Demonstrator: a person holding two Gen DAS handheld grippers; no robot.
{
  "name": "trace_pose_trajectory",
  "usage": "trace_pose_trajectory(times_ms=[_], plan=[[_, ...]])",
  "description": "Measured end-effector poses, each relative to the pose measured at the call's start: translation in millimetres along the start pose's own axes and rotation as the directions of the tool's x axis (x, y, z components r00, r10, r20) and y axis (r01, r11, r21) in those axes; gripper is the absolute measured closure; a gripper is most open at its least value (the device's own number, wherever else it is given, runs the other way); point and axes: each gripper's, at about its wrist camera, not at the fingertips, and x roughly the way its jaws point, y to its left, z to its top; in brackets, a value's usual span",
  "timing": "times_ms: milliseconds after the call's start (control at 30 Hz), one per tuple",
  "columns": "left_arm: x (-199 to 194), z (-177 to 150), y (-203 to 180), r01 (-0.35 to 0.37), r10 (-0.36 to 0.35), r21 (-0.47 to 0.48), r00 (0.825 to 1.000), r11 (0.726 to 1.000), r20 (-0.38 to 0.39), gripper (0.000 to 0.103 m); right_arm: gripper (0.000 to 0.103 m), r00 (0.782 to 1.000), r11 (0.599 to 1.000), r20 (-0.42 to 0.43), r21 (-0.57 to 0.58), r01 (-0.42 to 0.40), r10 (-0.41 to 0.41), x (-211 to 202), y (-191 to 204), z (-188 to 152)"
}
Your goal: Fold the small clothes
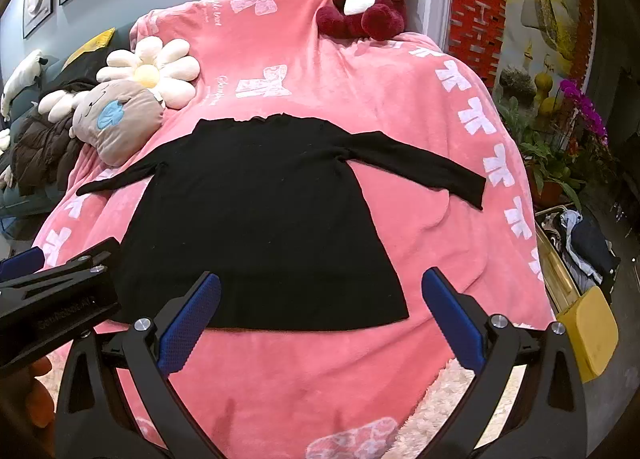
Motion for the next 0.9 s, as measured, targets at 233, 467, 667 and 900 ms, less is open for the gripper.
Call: trace_pose_trajectory(times_ms=[233, 467, 667, 900], plan=[[-0.6, -1.3, 0.1, 0.005, -0.005, 0.007, 1.000, 1.000, 0.006, 0.006, 0.005, 1.000, 1.000, -0.007, -0.007, 0.000, 0.000, 0.1, 6.0, 5.1], [-0.6, -1.8, -1.3, 0.002, -0.002, 0.005, 1.000, 1.000, -0.001, 0.006, 0.005, 1.000, 1.000, -0.010, -0.008, -0.002, 0.002, 0.0, 6.9, 3.8], [-0.4, -3.1, -0.8, 0.004, -0.004, 0.004, 1.000, 1.000, -0.003, 0.006, 0.005, 1.000, 1.000, -0.012, -0.007, -0.001, 0.001, 0.8, 7.4, 3.2], [1.0, -4.0, 0.6, 0.001, -0.001, 0.001, 1.000, 1.000, -0.007, 0.006, 0.005, 1.000, 1.000, -0.014, -0.007, -0.005, 0.005, 1.2, 8.4, 1.5]])
